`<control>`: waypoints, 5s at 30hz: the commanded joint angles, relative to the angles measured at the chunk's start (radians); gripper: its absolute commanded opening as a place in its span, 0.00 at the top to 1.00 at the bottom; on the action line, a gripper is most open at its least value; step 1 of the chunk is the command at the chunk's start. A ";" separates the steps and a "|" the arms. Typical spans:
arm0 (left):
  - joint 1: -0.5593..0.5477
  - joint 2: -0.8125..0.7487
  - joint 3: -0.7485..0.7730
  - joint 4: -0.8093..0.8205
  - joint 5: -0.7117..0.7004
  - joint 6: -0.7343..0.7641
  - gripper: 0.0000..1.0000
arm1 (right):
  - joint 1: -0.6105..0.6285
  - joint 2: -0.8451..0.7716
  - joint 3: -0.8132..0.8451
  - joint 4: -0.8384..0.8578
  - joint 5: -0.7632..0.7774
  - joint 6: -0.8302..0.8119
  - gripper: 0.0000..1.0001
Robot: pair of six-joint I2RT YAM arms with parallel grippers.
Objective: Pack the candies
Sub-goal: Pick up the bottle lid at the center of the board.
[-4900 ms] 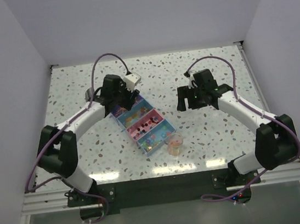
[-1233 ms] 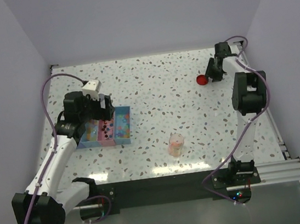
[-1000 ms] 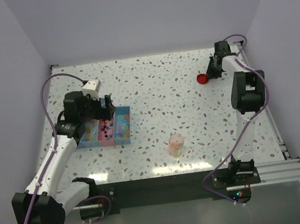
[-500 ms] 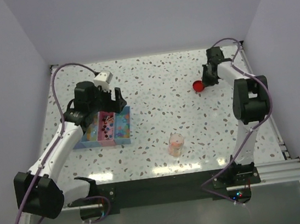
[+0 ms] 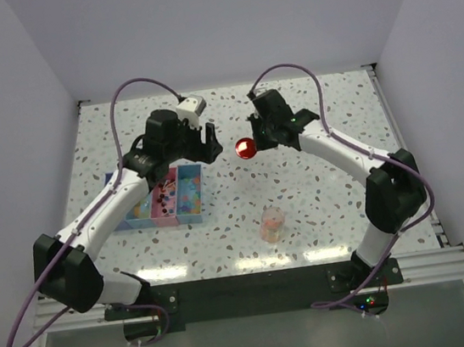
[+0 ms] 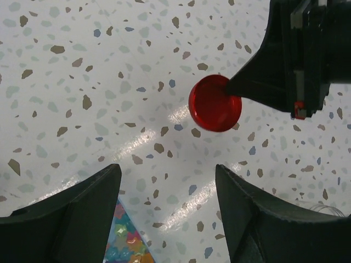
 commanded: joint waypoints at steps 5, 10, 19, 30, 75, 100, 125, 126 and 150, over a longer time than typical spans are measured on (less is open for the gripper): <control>-0.078 0.046 0.064 0.003 -0.128 -0.022 0.33 | 0.128 -0.051 -0.003 0.000 0.065 0.079 1.00; -0.132 0.086 0.078 -0.030 -0.196 -0.019 0.49 | 0.168 -0.065 -0.029 0.020 0.085 0.106 1.00; -0.163 0.127 0.072 -0.046 -0.233 -0.030 0.69 | 0.194 -0.086 -0.048 0.027 0.097 0.123 1.00; -0.175 0.161 0.057 -0.024 -0.239 -0.051 0.70 | 0.199 -0.112 -0.081 0.038 0.102 0.134 1.00; 0.164 0.127 -0.313 1.167 0.585 -0.938 1.00 | -0.170 -0.157 -0.264 0.951 -0.986 0.534 0.04; 0.164 0.230 -0.335 1.448 0.536 -1.216 1.00 | -0.170 -0.074 -0.238 1.403 -1.144 0.755 0.02; 0.162 0.248 -0.381 1.519 0.455 -1.317 1.00 | -0.124 0.015 -0.224 1.578 -1.162 0.832 0.19; 0.162 0.248 -0.382 1.516 0.451 -1.319 1.00 | -0.124 0.013 -0.225 1.580 -1.162 0.832 0.20; 0.153 0.187 -0.436 1.427 0.392 -1.292 1.00 | -0.091 -0.051 -0.221 1.350 -1.133 0.646 0.70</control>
